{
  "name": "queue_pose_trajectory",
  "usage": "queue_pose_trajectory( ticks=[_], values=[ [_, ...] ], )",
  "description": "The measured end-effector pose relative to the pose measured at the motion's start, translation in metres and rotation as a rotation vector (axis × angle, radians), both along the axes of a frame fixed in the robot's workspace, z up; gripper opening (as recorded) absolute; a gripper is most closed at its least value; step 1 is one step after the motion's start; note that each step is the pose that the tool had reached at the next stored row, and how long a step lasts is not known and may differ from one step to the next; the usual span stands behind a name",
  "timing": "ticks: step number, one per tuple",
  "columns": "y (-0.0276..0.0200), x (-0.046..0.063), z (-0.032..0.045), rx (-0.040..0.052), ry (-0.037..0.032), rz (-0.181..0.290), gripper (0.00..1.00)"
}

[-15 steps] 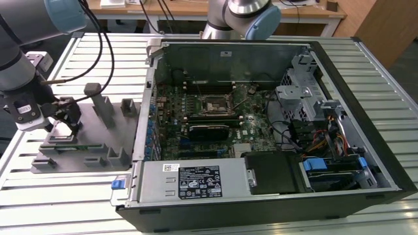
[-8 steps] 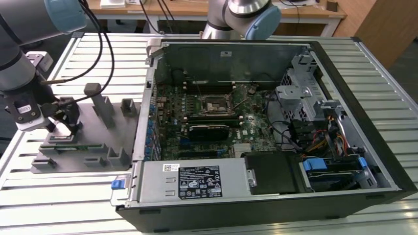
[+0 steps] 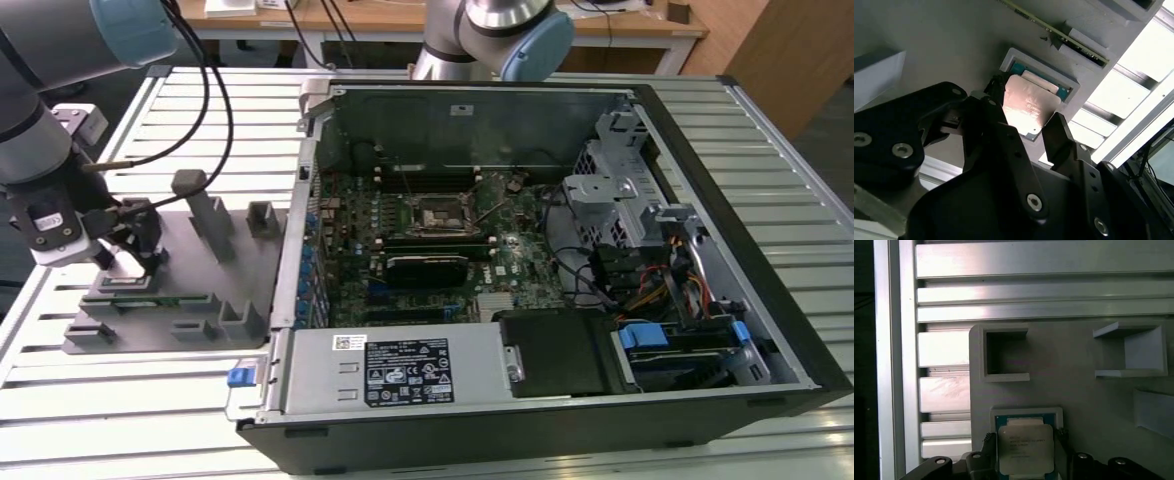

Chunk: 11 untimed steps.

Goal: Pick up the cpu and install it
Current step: 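Pick up the cpu and move it towards the insertion slot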

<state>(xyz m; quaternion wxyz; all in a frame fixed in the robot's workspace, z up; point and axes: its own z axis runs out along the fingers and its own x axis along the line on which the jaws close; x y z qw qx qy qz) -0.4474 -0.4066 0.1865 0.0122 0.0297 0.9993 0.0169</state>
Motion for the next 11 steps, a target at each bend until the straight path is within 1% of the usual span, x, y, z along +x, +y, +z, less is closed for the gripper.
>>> queue_pose_trajectory(
  ticks=[1, 2, 7, 11],
  values=[
    [0.0, 0.0, 0.0, -0.0001, 0.0002, 0.0, 0.58],
    [0.0, 0.0, 0.0, -0.0002, 0.0002, 0.0, 0.53],
    [0.0, 0.0, 0.0008, 0.0002, -0.0004, 0.0, 0.53],
    [0.0, 0.0, 0.0103, 0.0, 0.0, 0.0, 0.53]
  ],
)
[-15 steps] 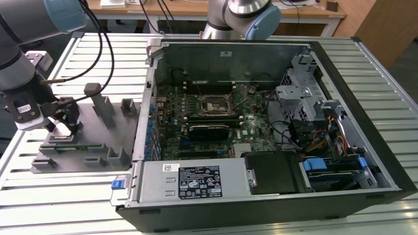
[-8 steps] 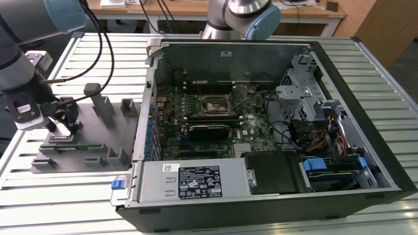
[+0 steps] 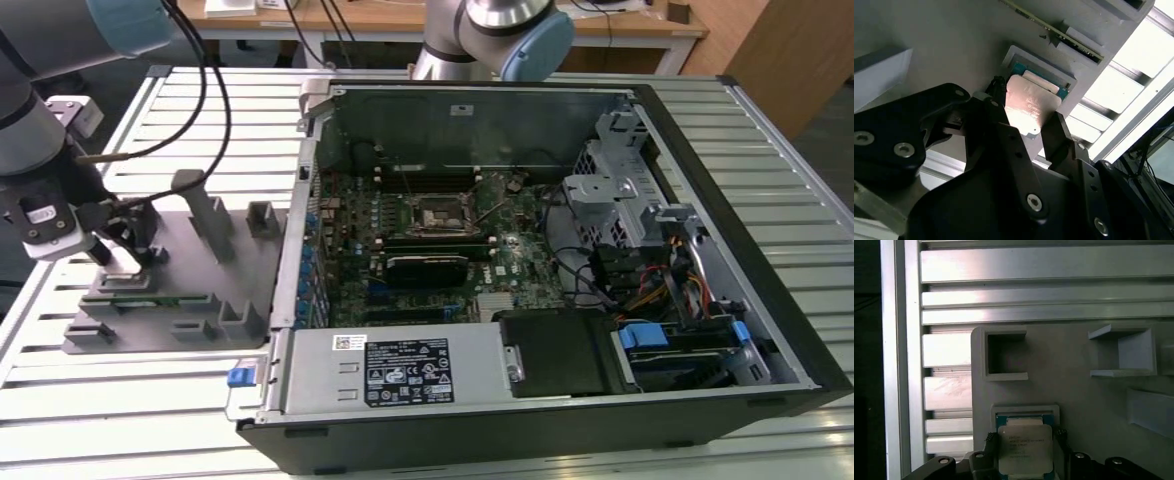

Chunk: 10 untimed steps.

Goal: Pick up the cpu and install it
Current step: 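Pick up the cpu and move it towards the insertion slot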

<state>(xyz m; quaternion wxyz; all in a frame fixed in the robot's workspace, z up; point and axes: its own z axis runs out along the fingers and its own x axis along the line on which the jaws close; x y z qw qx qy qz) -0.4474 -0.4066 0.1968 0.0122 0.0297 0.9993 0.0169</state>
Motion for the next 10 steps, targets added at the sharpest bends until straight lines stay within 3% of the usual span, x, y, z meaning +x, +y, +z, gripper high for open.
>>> queue_pose_trajectory(
  ticks=[3, 10],
  values=[
    [0.0, 0.0, 0.0067, 0.0, 0.0, 0.0, 0.53],
    [0.0, 0.0, 0.0075, 0.0, 0.0, 0.0, 0.53]
  ],
)
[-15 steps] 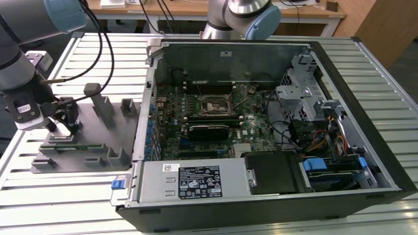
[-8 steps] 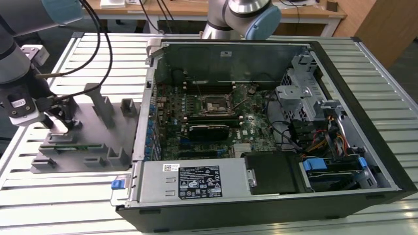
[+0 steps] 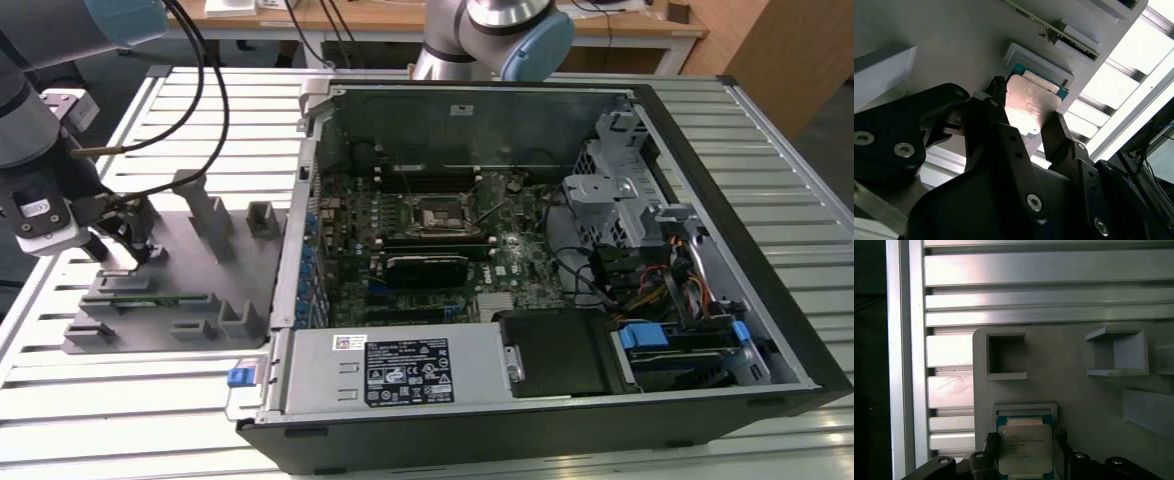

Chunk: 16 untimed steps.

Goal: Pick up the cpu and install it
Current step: 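Pick up the cpu and move it towards the insertion slot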

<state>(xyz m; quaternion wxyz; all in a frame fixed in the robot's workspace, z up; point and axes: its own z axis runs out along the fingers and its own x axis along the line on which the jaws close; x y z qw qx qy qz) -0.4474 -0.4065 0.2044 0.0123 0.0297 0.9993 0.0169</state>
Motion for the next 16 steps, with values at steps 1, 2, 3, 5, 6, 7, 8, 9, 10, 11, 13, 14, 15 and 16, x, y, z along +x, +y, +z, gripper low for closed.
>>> queue_pose_trajectory(
  ticks=[1, 2, 3, 5, 6, 7, 8, 9, 10, 11, 13, 14, 15, 16],
  values=[
    [0.0, 0.0, 0.0, 0.0, 0.0, 0.0, 0.53],
    [0.0, 0.0, 0.0001, 0.0, 0.0, 0.0, 0.53],
    [0.0, 0.0, 0.0001, 0.0, 0.0, 0.0, 0.53],
    [-0.0001, -0.0001, 0.0019, -0.0003, 0.0005, 0.0, 0.53],
    [0.0, 0.0, 0.0031, -0.0002, 0.0003, 0.0, 0.53],
    [0.0, 0.0, 0.0041, 0.0, 0.0, 0.0, 0.53],
    [0.0, 0.0001, 0.0047, 0.0, 0.0, 0.0, 0.53],
    [0.0001, 0.0001, 0.005, 0.0001, -0.0002, 0.0, 0.53],
    [0.0001, 0.0001, 0.0052, 0.0002, -0.0003, 0.0, 0.53],
    [0.0001, 0.0, 0.0056, 0.0001, -0.0001, 0.0, 0.53],
    [0.0001, 0.0, 0.0059, -0.0001, 0.0001, 0.0, 0.53],
    [0.0002, 0.0, 0.0059, -0.0001, -0.0001, 0.0, 0.53],
    [0.0001, 0.0, 0.0061, -0.0001, -0.0001, 0.0, 0.53],
    [0.0002, 0.0, 0.0063, -0.0002, 0.0, 0.0, 0.53]
  ],
)
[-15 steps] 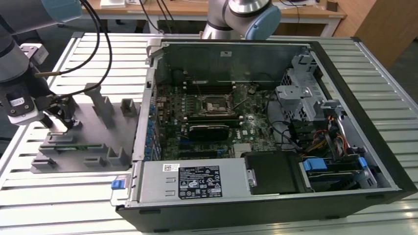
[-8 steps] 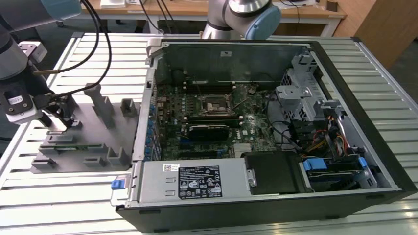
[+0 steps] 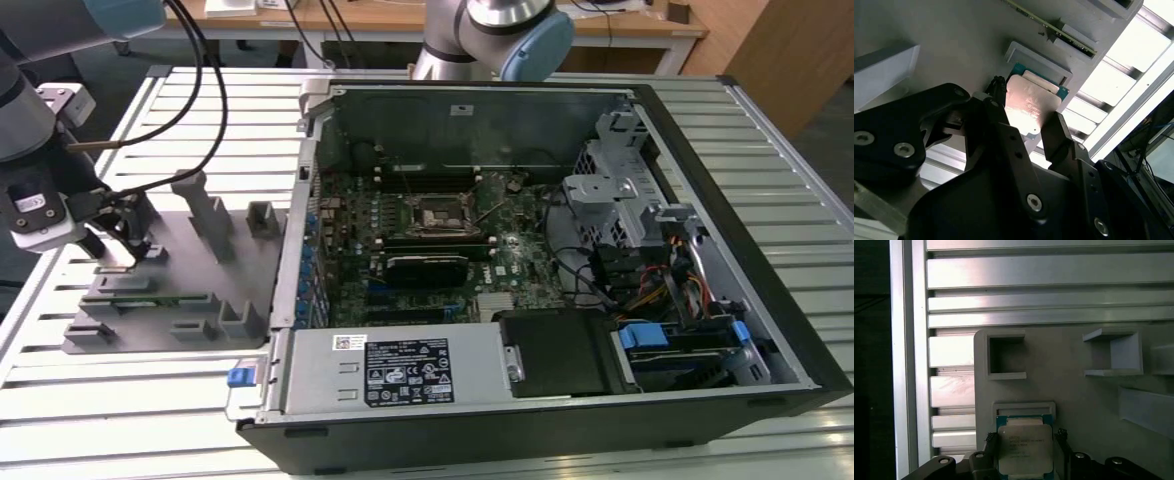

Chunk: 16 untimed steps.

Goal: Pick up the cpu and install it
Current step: 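Pick up the cpu and move it towards the insertion slot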

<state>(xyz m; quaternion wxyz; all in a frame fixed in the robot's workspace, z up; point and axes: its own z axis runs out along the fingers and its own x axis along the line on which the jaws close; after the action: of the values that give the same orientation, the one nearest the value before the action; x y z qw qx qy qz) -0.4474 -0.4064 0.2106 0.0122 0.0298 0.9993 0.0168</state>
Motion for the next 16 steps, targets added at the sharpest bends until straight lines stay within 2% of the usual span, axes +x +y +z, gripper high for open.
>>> queue_pose_trajectory(
  ticks=[16],
  values=[
    [0.0004, 0.0, 0.0033, -0.0004, 0.0001, -0.001, 0.53]
  ],
)
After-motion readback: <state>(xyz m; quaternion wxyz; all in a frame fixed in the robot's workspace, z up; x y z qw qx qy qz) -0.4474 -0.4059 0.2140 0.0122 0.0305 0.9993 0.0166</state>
